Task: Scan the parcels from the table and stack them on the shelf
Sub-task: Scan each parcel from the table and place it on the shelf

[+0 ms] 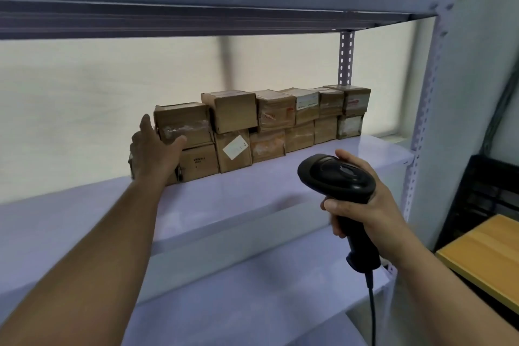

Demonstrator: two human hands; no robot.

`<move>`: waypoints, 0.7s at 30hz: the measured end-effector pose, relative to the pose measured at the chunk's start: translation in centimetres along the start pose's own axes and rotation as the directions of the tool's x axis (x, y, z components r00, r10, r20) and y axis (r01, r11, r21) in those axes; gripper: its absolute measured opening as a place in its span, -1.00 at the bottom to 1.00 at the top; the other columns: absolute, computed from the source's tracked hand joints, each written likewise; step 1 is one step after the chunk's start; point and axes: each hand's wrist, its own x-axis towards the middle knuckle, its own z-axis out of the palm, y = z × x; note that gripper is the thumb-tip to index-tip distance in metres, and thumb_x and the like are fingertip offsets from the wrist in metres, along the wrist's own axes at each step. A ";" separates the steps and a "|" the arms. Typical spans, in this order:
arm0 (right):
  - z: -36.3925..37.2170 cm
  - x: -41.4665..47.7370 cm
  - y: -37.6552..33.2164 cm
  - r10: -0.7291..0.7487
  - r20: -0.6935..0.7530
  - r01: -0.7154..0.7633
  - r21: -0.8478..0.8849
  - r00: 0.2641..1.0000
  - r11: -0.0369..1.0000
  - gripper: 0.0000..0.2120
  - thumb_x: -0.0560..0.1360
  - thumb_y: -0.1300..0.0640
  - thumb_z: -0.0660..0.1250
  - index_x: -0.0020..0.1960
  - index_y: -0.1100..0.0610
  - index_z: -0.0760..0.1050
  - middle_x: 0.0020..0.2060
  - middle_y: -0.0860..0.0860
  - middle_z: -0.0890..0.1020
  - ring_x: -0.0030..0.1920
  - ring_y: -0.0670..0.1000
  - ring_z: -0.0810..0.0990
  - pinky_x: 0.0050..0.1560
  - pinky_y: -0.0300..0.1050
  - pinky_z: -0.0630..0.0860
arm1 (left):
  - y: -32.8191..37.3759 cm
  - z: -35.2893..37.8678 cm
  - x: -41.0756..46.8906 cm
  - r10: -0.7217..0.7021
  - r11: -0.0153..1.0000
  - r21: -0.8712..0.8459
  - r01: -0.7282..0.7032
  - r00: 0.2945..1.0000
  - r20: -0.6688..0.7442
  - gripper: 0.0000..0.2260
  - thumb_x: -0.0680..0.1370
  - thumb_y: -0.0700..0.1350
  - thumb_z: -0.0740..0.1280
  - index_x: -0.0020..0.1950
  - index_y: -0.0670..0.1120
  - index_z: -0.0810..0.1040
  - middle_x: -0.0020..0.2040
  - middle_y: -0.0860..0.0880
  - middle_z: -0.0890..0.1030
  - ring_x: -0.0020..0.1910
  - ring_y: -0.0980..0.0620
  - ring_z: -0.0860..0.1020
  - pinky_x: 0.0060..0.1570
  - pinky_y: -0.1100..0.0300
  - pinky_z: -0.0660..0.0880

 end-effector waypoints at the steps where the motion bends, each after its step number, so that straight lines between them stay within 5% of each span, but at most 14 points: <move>1: -0.6 -0.6 -0.1 -0.002 0.001 0.002 -0.006 1.000 1.000 -0.22 0.33 0.41 0.46 0.39 -0.17 0.37 -0.03 0.19 0.63 -0.42 0.24 0.55 -0.39 0.07 0.55 | 0.6 0.4 -1.7 0.037 0.999 0.003 -0.037 0.998 -0.043 -0.28 0.49 0.03 0.40 0.55 -0.01 0.13 0.45 -0.15 0.32 0.44 -0.16 0.28 0.36 -0.08 0.27; 4: -2.6 -2.5 -0.3 -0.008 -0.010 0.008 0.005 1.000 1.000 -0.23 0.32 0.38 0.47 0.38 -0.18 0.38 -0.02 0.17 0.64 -0.42 0.25 0.55 -0.38 0.07 0.55 | 2.6 2.6 -7.5 0.157 0.985 -0.070 -0.160 0.987 -0.037 -0.36 0.51 0.01 0.38 0.53 -0.03 0.21 0.46 -0.09 0.34 0.43 -0.10 0.30 0.32 -0.05 0.32; 9: -7.1 -6.8 -0.5 0.000 -0.065 0.002 0.037 0.998 0.999 -0.21 0.27 0.34 0.49 0.39 -0.16 0.39 0.05 0.08 0.65 -0.46 0.21 0.54 -0.43 0.00 0.53 | 5.6 8.4 -17.8 0.339 0.940 -0.104 -0.325 0.921 0.191 -0.44 0.53 0.01 0.39 0.48 -0.09 0.31 0.40 -0.07 0.40 0.35 -0.05 0.36 0.29 0.00 0.36; 16: -15.0 -14.3 -1.2 0.037 -0.165 -0.040 -0.014 0.986 0.999 -0.19 0.24 0.32 0.52 0.38 -0.14 0.35 -0.25 0.01 0.67 -0.52 0.13 0.52 -0.50 -0.09 0.48 | 11.2 15.1 -30.0 0.435 0.900 -0.156 -0.407 0.815 0.384 -0.45 0.50 -0.01 0.43 0.43 -0.14 0.36 0.39 -0.11 0.40 0.36 -0.10 0.36 0.31 0.08 0.27; 21: -22.0 -20.1 -2.4 0.042 -0.264 -0.064 -0.074 0.964 0.995 -0.16 0.25 0.30 0.53 0.42 -0.12 0.32 -0.13 0.05 0.67 -0.48 0.14 0.54 -0.49 -0.06 0.49 | 16.0 18.9 -38.2 0.467 0.884 -0.235 -0.404 0.743 0.479 -0.44 0.50 0.00 0.43 0.43 -0.12 0.35 0.39 -0.09 0.39 0.37 -0.11 0.34 0.36 0.02 0.28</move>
